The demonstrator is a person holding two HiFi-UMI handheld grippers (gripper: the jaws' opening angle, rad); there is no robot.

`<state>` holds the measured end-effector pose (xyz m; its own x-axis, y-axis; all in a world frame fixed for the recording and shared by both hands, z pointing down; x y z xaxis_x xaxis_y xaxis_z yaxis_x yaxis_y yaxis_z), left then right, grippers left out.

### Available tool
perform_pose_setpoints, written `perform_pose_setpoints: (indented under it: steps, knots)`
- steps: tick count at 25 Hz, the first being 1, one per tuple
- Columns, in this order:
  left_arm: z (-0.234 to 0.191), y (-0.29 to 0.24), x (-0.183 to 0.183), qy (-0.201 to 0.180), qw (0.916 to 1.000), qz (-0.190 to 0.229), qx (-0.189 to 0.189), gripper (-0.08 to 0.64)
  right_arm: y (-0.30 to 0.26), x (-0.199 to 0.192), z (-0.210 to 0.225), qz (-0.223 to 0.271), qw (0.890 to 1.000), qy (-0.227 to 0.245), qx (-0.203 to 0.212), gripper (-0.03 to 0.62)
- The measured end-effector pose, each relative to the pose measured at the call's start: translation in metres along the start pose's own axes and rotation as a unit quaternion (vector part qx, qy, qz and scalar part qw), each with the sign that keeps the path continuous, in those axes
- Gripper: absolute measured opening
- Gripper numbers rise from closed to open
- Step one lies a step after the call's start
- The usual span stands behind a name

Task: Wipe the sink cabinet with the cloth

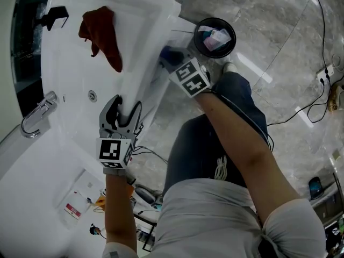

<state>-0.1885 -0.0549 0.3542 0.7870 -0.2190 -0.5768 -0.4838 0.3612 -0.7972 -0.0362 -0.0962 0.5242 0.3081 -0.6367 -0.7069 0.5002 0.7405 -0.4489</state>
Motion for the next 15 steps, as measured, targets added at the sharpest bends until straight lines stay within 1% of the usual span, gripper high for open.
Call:
perform_pose_setpoints:
  steps: [3,7,9,11,15]
  knots:
    - [0.0,0.0,-0.001,0.002,1.0,-0.002,-0.001,0.256,-0.002,0.002,0.014,0.001,1.0,-0.023,-0.005,0.061]
    - [-0.001,-0.001,0.0,0.002,1.0,-0.005,-0.003,0.259,-0.003,0.002,0.016,0.0,1.0,-0.013,0.009,0.061]
    - [-0.001,-0.001,0.001,0.001,1.0,-0.006,-0.002,0.259,-0.004,0.003,0.025,0.001,1.0,-0.017,-0.007,0.061]
    - [-0.001,-0.001,0.0,0.001,1.0,-0.007,-0.001,0.261,-0.006,0.006,0.04,0.008,0.999,-0.038,-0.032,0.061]
    - [0.0,-0.002,0.001,0.003,1.0,-0.007,-0.002,0.261,-0.007,0.006,0.05,0.013,0.998,-0.049,-0.036,0.061]
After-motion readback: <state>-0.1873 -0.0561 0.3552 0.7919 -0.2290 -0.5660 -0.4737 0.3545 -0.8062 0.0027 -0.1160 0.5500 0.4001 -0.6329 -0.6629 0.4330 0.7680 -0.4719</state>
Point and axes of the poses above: the fingertips, and each gripper's own axes: y backward along the fingers, z to its right, x out of its top, the point moved 5 cm from there along y, backward along the fingers, and after that the axes turned 9 degrees about -y, right-handed, at the moved point
